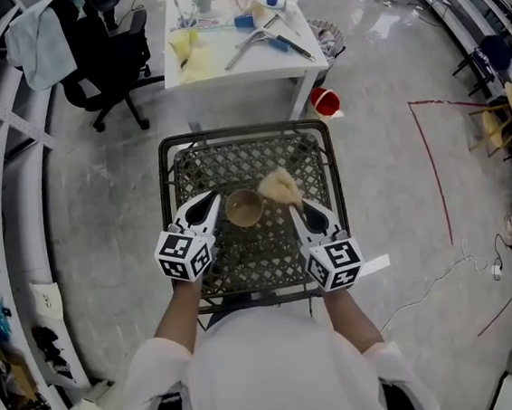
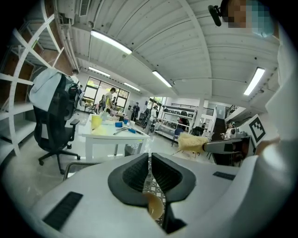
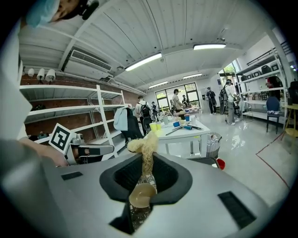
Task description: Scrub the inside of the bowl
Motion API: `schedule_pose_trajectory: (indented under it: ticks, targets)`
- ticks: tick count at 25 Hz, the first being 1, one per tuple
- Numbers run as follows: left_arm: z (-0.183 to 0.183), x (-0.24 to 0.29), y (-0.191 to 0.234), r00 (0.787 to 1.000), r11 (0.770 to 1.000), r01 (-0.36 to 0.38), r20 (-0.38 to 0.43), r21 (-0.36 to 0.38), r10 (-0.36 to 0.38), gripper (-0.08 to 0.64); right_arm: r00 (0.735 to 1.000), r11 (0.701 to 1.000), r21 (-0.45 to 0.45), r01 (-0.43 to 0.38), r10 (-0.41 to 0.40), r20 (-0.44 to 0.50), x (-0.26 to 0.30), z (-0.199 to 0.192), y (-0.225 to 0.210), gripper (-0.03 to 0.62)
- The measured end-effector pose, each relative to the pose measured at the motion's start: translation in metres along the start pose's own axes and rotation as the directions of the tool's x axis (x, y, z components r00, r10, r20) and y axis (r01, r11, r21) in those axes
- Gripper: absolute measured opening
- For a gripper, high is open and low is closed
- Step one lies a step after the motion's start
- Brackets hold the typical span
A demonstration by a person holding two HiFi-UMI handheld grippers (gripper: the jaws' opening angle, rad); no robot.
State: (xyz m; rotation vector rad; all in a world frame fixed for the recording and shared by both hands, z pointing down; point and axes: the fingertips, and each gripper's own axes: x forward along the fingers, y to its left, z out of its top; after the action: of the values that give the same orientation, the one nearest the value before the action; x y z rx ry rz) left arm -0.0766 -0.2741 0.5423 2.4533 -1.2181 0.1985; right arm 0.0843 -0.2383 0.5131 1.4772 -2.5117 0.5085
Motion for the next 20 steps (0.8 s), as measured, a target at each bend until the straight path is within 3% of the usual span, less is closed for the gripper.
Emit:
schedule_pose_trajectory:
  ticks: [10,20]
  targets:
    - [-0.056,0.038,0.022,0.986,0.998,-0.013,-0.164,-0.059,0.003,0.044,0.999,1.000,0.014,0.012,-0.012,-0.030,0.011,-0.010,-0.007,0.069]
    - [-0.097,0.058,0.036,0.954,0.992,-0.036,-0.299,-0.118,-0.001,0.046,0.999,1.000,0.013,0.007,-0.006,-0.049,0.023,-0.014,-0.007,0.069]
